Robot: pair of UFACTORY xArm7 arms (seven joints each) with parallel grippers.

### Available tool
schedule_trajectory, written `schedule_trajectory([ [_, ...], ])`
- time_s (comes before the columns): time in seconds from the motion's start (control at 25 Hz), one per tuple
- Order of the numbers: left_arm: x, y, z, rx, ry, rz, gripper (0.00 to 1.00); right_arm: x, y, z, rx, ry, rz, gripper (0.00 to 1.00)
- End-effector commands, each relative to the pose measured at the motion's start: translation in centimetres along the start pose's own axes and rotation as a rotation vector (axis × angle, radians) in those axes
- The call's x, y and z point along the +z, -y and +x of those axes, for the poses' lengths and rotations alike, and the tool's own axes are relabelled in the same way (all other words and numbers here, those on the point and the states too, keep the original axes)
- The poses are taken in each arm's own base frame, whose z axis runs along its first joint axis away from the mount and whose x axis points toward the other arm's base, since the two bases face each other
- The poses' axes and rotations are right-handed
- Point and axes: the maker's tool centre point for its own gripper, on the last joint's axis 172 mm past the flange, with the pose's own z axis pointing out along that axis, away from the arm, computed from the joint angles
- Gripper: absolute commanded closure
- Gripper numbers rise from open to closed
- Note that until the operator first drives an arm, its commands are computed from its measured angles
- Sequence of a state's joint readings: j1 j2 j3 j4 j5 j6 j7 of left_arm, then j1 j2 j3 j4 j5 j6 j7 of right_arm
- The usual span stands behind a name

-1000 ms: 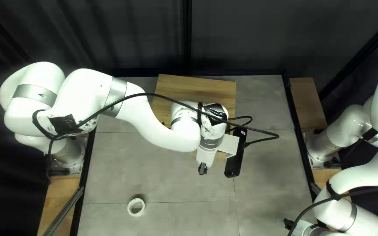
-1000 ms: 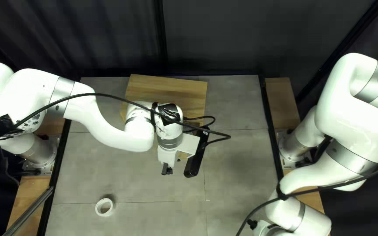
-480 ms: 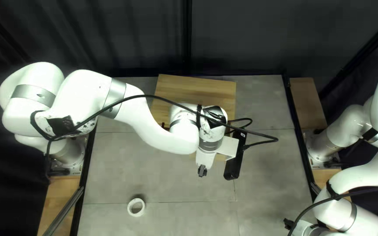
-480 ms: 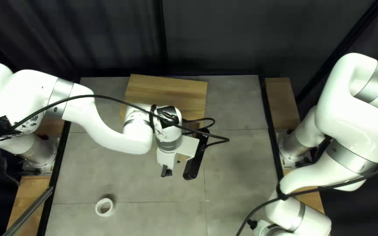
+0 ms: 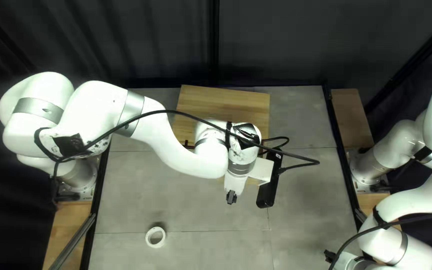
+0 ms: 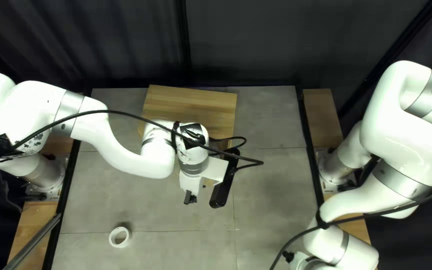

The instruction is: Open drawers and place objects into drawer and close

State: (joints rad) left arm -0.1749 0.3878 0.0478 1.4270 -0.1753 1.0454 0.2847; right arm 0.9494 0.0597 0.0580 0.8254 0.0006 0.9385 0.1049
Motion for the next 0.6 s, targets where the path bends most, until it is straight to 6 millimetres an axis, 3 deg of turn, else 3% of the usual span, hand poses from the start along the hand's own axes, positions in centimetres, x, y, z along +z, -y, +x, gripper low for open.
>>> schedule_trajectory([
  [0.04, -0.02, -0.2, 0.01, -0.002, 0.001, 0.001, 0.03, 0.0, 0.0, 0.0, 0.0, 0.0, 0.0, 0.0],
  [0.6, -0.16, -0.89, -0.22, -0.003, 0.003, 0.004, 0.02, 0.0, 0.0, 0.0, 0.0, 0.0, 0.0, 0.0],
])
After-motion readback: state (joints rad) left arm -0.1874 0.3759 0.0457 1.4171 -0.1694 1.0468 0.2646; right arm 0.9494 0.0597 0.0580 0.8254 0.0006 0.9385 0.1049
